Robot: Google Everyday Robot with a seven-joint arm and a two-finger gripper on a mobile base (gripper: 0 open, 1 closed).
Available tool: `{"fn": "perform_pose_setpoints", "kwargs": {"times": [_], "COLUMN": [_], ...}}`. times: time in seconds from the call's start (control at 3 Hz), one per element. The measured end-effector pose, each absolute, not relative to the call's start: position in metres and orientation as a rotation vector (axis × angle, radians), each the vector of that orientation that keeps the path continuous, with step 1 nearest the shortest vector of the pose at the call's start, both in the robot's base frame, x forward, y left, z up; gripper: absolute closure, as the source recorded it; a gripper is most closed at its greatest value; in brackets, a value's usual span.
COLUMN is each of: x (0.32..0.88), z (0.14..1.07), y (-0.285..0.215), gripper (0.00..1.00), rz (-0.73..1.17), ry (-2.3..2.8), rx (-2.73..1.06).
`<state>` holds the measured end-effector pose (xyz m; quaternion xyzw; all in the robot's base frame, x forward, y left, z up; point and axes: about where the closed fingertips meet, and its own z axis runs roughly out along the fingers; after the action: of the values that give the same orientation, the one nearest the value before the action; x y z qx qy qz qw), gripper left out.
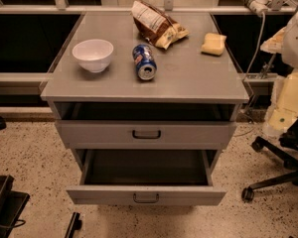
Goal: Close middle drawer
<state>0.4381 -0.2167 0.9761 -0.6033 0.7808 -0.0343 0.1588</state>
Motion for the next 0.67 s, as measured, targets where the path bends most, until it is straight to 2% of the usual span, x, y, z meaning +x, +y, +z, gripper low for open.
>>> {"fn": "perform_pose_setpoints", "kwargs": {"times": [0.67], "x": [0.433], "z": [0.964], "y": [-0.215], "gripper": [0.00], "rz": [-0.078], "ry": [2.217], "rx": [-1.696]}}
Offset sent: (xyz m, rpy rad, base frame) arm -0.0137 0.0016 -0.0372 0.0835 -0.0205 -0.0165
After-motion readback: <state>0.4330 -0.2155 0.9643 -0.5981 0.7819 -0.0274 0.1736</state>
